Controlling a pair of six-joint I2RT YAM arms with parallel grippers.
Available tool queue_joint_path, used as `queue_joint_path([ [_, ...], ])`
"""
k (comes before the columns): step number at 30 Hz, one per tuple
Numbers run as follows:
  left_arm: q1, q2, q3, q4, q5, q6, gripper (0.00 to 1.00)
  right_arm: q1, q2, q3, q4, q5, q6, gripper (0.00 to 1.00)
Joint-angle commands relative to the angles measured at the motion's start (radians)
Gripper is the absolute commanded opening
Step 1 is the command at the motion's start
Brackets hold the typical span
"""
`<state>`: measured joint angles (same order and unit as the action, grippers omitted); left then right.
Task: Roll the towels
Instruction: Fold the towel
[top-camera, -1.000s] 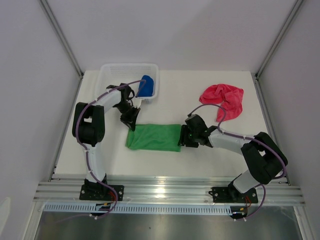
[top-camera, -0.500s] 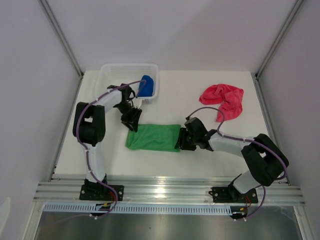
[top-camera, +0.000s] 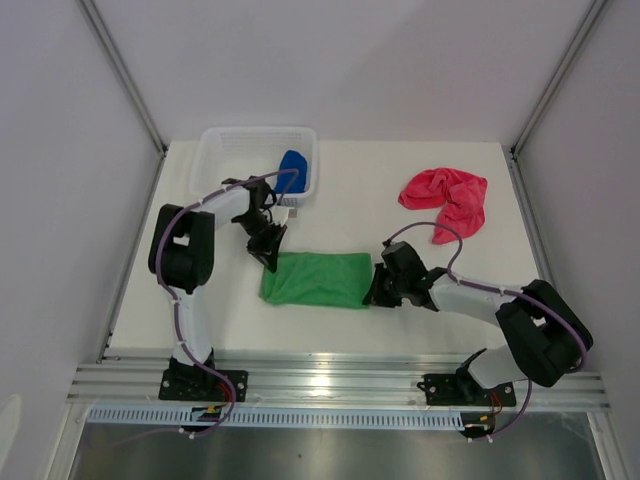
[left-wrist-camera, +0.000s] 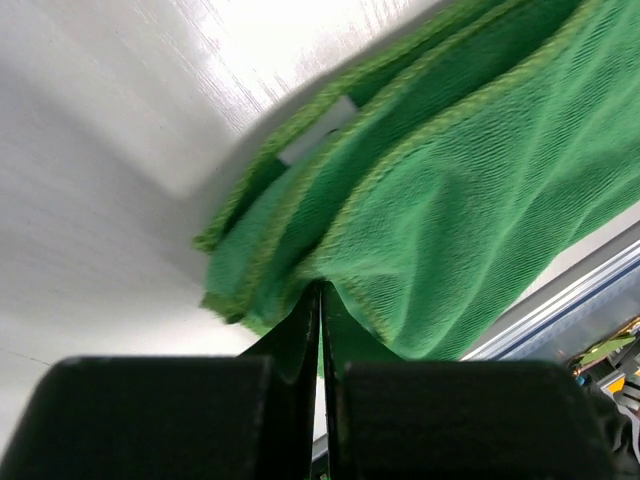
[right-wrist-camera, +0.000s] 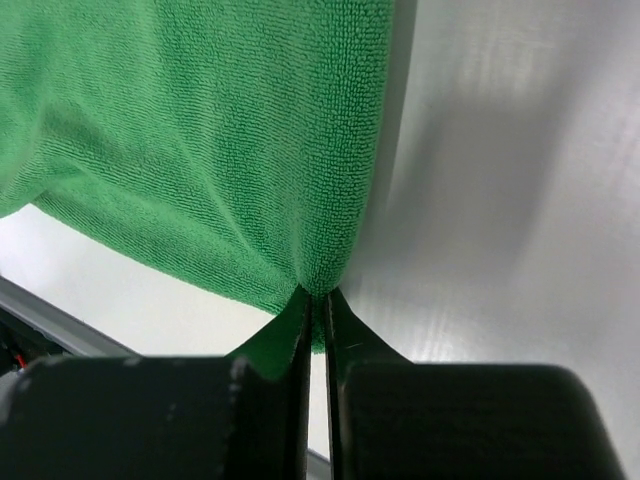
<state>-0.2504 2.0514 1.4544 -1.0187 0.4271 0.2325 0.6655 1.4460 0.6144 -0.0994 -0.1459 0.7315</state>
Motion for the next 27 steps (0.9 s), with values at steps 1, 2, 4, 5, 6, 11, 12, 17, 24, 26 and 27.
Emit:
queue_joint_path([
  [1, 0.0, -0.076, -0.02, 0.026, 0.01, 0.01, 0.01, -0.042, -0.073, -0.019, -0.087, -0.023, -0.07, 0.0],
  [2, 0.002, -0.095, -0.029, 0.028, -0.001, 0.02, 0.01, -0.052, -0.094, -0.024, -0.103, -0.044, -0.082, 0.0],
  [4, 0.011, -0.106, -0.034, 0.032, -0.019, 0.028, 0.01, -0.075, -0.11, -0.036, -0.125, -0.069, -0.109, 0.0],
  [5, 0.016, -0.108, -0.034, 0.032, -0.024, 0.031, 0.01, -0.078, -0.124, -0.047, -0.128, -0.072, -0.112, 0.0],
  [6, 0.017, -0.108, -0.034, 0.034, -0.027, 0.033, 0.01, -0.078, -0.13, -0.051, -0.128, -0.078, -0.116, 0.0],
  [11, 0.016, -0.112, -0.014, 0.026, 0.033, 0.033, 0.01, -0.08, -0.134, -0.053, -0.125, -0.077, -0.129, 0.0],
  [12, 0.008, -0.112, -0.006, 0.016, 0.051, 0.031, 0.02, -0.08, -0.133, -0.051, -0.119, -0.077, -0.129, 0.0],
  [17, -0.053, -0.122, -0.005, 0.037, 0.09, 0.01, 0.26, -0.078, -0.125, -0.051, -0.129, -0.075, -0.15, 0.0],
  [24, -0.135, -0.126, -0.02, 0.092, -0.016, -0.015, 0.42, -0.09, -0.133, -0.048, -0.243, -0.031, -0.158, 0.0],
  [26, -0.135, -0.109, -0.005, 0.103, -0.042, -0.03, 0.42, -0.09, -0.139, -0.05, -0.232, -0.035, -0.155, 0.0],
  [27, -0.138, -0.103, -0.002, 0.104, -0.048, -0.033, 0.41, -0.09, -0.138, -0.05, -0.22, -0.035, -0.153, 0.0],
])
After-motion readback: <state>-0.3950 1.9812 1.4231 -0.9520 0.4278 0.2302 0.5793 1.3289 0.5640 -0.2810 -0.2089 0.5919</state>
